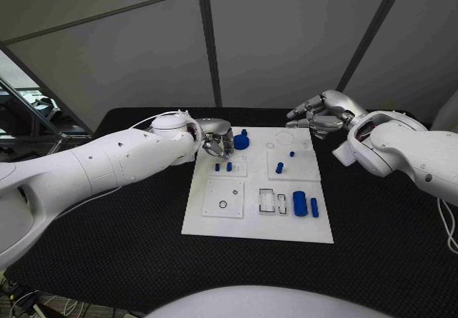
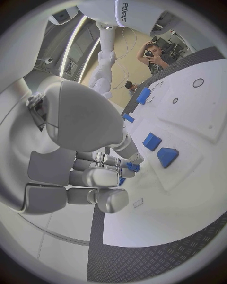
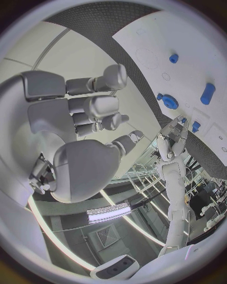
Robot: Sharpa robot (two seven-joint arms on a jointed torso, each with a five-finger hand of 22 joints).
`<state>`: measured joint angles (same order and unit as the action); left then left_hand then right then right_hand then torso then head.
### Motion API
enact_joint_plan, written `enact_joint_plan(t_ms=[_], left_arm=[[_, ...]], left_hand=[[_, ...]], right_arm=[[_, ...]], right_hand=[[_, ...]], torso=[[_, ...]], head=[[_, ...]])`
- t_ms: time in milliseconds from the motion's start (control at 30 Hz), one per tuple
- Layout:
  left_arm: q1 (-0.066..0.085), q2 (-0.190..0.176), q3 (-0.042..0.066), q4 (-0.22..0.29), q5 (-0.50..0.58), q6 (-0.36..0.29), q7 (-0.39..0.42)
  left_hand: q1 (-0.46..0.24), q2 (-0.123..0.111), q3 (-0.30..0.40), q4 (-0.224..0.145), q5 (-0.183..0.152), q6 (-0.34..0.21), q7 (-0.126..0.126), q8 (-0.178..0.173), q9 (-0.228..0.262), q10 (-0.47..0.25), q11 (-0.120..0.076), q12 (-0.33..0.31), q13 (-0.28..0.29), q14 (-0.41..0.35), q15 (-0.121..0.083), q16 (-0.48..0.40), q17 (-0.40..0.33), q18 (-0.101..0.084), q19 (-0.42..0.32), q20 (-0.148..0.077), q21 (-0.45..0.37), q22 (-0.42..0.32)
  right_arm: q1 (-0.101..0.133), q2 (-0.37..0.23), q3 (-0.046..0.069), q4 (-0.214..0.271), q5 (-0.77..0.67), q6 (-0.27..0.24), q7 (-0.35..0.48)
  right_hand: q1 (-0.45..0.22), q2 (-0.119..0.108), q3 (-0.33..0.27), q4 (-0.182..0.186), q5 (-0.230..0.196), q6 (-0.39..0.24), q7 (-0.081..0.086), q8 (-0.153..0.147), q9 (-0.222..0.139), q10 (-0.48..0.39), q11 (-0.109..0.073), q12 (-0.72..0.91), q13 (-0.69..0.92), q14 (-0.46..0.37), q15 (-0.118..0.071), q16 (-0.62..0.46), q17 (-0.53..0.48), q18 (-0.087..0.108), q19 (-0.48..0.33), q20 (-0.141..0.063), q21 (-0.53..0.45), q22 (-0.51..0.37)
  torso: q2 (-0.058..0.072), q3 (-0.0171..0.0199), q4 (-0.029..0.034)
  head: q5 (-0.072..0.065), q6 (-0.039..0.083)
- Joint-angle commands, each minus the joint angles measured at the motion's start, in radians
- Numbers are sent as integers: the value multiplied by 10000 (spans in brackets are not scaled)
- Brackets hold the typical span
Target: Assemble the parts on the task board
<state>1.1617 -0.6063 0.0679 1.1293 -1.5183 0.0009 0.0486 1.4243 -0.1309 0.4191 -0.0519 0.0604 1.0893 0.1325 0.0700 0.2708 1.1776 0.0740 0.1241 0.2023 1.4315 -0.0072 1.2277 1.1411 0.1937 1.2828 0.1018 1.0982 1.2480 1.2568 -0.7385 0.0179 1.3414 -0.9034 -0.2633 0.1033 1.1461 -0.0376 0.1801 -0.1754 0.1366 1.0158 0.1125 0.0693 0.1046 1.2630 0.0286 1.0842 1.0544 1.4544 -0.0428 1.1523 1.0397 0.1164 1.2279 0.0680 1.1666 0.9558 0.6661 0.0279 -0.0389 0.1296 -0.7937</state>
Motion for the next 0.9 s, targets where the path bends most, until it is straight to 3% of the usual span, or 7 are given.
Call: enact_joint_plan(t_ms=[33, 200, 367, 467, 900], left_arm=[[-2, 11, -5, -11, -7, 162, -90], [-3, -9, -5, -31, -7, 193, -138], [-4, -30, -5, -41, -7, 97, -192], [-4, -42, -5, -34, -6, 5, -195], [-5, -136, -4, -19, -3, -188, -187]], left_hand=[[-134, -50, -3, 86, -61, -82, 19, -64, -36, -86, 23, -82, -53, -5, 63, -21, -32, -800, -34, 34, -82, 0], [-261, -184, 14, 172, -57, -333, 31, -96, -152, -235, 71, -222, -187, -57, 103, -101, -185, -777, -97, 71, -207, -64], [-349, -437, 46, 283, -68, -1405, -59, -97, -559, -391, 147, -387, -411, -160, 164, -254, -471, -734, -194, 130, -441, -188], [-363, -519, -9, 345, -66, -1677, -116, -86, -713, -534, 201, -465, -502, -230, 200, -372, -659, -704, -270, 165, -618, -291], [-186, -612, -458, 474, -63, -1924, -151, -39, -1068, -1308, 381, -571, -769, -517, 333, -920, -1448, -541, -681, 294, -1563, -878]], right_arm=[[19, 7, 6, 4, -11, 27, 69], [19, 0, 6, 3, -11, 24, 64], [19, -3, 6, 2, -11, 9, 67], [19, -1, 6, -2, -11, 5, 73], [19, -23, 6, -61, -13, 32, -18]], right_hand=[[-22, 116, 6, -51, 33, -20, -2, -39, 16, 86, 4, 32, -7, 78, -3, 2, 5, 75, 67, 22, 1, -9], [-31, 117, 4, -48, 32, -20, -1, -40, 17, 73, 5, 12, -30, 75, -3, -17, -13, 81, 53, 22, -20, -38], [-33, 117, 4, -48, 32, -21, -1, -40, 17, 64, 6, -2, -46, 71, -3, -36, -35, 85, 43, 22, -35, -59], [-33, 117, 4, -48, 32, -21, -1, -40, 17, 64, 6, -2, -46, 71, -3, -36, -35, 85, 43, 22, -35, -59], [-37, 113, 2, -50, 32, -24, 0, -42, 16, 22, 6, -65, -113, 64, -2, -64, -64, 96, 13, 22, -76, -118]], torso=[[1, -3, 1], [2, -1, -1], [1, -1, 4], [4, -2, 5], [0, -6, 2]], head=[[-15, -4], [-25, -17], [-24, -10], [-20, -15], [-24, 2]])
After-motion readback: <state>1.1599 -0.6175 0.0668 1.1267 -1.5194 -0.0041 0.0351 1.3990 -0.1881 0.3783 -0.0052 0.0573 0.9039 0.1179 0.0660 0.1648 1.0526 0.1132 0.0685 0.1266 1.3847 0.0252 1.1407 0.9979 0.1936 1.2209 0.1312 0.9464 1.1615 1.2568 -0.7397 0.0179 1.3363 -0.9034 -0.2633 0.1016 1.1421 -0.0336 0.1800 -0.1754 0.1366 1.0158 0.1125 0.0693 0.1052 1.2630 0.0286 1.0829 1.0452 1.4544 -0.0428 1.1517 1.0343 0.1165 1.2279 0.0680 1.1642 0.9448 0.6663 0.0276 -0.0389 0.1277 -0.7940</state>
